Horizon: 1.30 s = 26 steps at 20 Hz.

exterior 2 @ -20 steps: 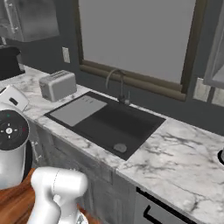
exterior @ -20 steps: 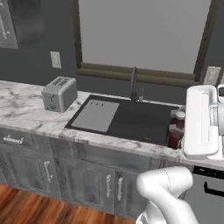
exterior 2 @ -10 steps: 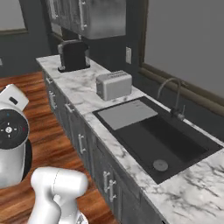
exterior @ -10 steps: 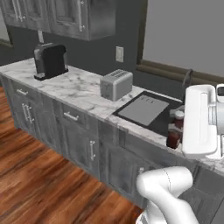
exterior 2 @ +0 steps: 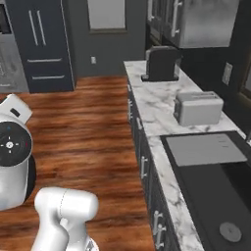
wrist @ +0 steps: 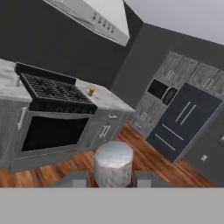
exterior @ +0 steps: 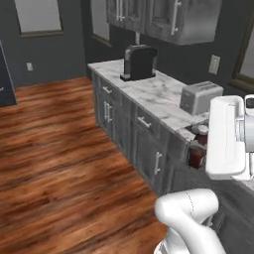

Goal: Collect the turmeric, ketchup, and shaker from the cabinet and place them next to the stove.

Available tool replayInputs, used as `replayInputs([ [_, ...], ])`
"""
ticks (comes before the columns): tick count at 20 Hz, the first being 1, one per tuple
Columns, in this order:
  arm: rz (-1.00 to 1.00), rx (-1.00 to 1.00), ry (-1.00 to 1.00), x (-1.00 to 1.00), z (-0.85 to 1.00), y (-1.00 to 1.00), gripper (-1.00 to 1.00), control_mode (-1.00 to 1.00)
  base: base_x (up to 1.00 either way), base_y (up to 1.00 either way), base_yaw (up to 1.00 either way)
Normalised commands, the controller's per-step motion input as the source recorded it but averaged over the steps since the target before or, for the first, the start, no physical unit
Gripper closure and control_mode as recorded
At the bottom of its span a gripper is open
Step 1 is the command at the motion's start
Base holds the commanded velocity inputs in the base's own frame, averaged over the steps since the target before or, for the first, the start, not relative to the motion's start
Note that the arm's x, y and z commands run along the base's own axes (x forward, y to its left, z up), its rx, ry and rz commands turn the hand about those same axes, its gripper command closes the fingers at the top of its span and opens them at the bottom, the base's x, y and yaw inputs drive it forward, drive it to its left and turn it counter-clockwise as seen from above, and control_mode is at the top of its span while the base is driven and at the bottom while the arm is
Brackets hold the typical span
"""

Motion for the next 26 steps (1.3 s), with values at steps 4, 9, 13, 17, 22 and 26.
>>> replayInputs([
  [4, 0.00, 0.00, 0.00, 0.00, 0.00, 0.00, 1.00, 1.00, 0.00, 0.32, 0.67],
  [9, 0.00, 0.00, 0.00, 0.00, 0.00, 0.00, 1.00, 1.00, 0.00, 0.30, 0.67],
  [13, 0.00, 0.00, 0.00, 0.00, 0.00, 0.00, 1.00, 1.00, 0.00, 0.36, 0.64],
  [17, 0.00, 0.00, 0.00, 0.00, 0.00, 0.00, 1.00, 1.00, 0.01, 0.37, 0.62],
  [22, 0.00, 0.00, 0.00, 0.00, 0.00, 0.00, 1.00, 1.00, 0.07, 0.37, 0.61],
  [26, 0.00, 0.00, 0.00, 0.00, 0.00, 0.00, 1.00, 1.00, 0.20, 0.36, 0.58],
])
